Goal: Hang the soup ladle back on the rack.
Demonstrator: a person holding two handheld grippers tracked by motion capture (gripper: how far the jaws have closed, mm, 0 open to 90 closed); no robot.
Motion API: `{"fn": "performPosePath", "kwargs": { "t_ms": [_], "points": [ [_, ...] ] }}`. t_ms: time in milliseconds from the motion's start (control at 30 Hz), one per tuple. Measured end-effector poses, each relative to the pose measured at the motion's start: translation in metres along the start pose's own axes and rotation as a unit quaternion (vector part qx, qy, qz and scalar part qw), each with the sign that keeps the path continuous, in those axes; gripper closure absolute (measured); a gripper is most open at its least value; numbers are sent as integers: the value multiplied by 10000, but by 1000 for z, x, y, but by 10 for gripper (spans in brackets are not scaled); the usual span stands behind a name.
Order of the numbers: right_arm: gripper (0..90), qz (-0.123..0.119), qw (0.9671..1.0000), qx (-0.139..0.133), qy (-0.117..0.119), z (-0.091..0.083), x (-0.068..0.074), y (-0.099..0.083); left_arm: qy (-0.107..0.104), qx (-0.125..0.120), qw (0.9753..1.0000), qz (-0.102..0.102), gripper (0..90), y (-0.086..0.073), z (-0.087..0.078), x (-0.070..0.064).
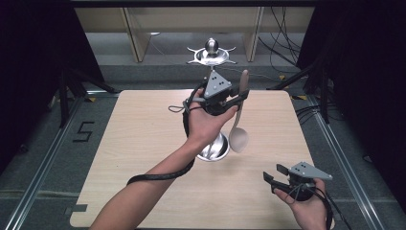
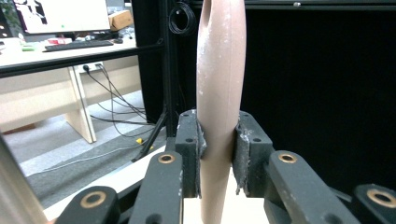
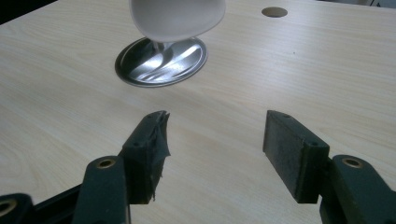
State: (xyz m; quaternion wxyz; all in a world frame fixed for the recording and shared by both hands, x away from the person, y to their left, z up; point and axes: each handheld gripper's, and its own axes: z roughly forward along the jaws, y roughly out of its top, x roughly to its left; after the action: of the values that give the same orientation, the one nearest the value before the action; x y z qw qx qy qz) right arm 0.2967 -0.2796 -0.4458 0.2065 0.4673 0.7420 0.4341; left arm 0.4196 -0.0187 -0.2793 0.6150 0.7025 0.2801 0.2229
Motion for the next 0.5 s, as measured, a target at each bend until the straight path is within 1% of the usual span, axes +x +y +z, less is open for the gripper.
{"fn": "performPosePath", "kwargs": {
  "t_ms": [33,67,100,133,200,400,433,500],
  "points": [
    [405,35,10000,-32,6,1,1,0,33,-4,10000,26,733,1,-1,-1],
    [405,-85,9999,-18,-53,0,0,0,50,5,10000,59,733,2,-1,-2],
    [404,-114,9999,-40,-62,1,0,0,70,-8,10000,27,733,2,-1,-3],
    [404,-130,9999,-47,-68,1,0,0,88,4,10000,41,733,3,-2,-3],
    [404,-127,9999,-48,-68,1,0,0,120,3,9999,-8,734,4,-2,-4],
    [402,-115,9999,-34,-49,1,0,0,183,-12,9998,-6,733,8,-4,-9],
    [402,149,9999,72,16,0,4,0,203,-7,9998,-2,733,9,-5,-10],
    [402,134,9999,0,51,2,4,0,233,-16,9997,-14,733,12,-6,-11]
  ]
}}
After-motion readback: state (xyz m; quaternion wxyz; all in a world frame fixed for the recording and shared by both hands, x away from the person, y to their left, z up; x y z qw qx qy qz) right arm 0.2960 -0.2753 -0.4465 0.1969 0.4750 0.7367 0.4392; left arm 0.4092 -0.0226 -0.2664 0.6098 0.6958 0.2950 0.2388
